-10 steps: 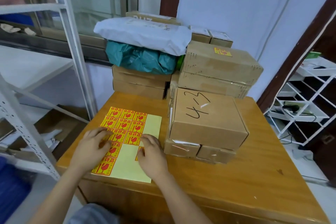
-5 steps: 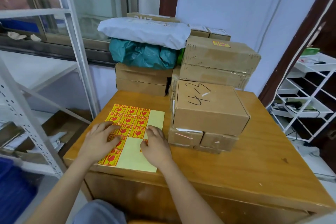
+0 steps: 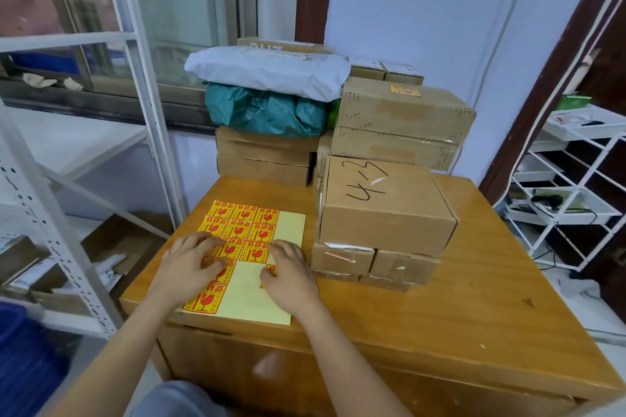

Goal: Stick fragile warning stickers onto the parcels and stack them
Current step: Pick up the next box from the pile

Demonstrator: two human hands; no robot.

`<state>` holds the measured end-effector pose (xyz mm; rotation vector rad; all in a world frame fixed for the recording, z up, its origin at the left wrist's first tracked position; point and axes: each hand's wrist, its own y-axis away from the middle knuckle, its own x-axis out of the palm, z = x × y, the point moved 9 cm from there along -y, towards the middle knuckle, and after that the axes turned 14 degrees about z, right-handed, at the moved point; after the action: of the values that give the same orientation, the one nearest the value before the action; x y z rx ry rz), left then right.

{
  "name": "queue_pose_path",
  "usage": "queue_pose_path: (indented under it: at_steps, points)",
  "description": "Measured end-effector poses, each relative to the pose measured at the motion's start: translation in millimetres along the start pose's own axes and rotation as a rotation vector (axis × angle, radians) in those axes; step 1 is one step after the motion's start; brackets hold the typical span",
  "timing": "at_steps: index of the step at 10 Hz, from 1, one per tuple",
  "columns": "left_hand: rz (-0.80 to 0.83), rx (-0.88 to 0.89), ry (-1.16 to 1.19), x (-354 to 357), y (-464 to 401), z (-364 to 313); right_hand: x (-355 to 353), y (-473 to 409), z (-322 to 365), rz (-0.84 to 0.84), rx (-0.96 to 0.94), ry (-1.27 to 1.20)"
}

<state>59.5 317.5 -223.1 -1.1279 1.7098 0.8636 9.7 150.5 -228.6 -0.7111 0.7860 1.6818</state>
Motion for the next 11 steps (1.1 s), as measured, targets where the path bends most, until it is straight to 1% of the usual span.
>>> queue_pose_path:
  at_steps: [4,6,8,9,11]
  points:
    - [-0.017,-0.013,-0.001,-1.1,-0.7,-0.2,-3.7,9.3,7.5,0.0,-0.101,-0.101]
    - [-0.01,-0.015,0.005,-0.3,-1.3,1.0,-3.0,8.3,11.1,-0.003,-0.123,-0.013]
    - [-0.015,-0.013,0.007,-0.1,-1.6,1.9,-4.8,7.2,9.6,-0.047,-0.111,-0.029]
    - [-0.012,-0.015,0.001,0.3,-1.8,1.3,-4.0,6.3,8.9,-0.038,-0.113,-0.031]
    - [-0.018,-0.005,0.004,0.8,-1.8,2.5,-4.7,8.2,11.0,-0.058,-0.156,-0.074]
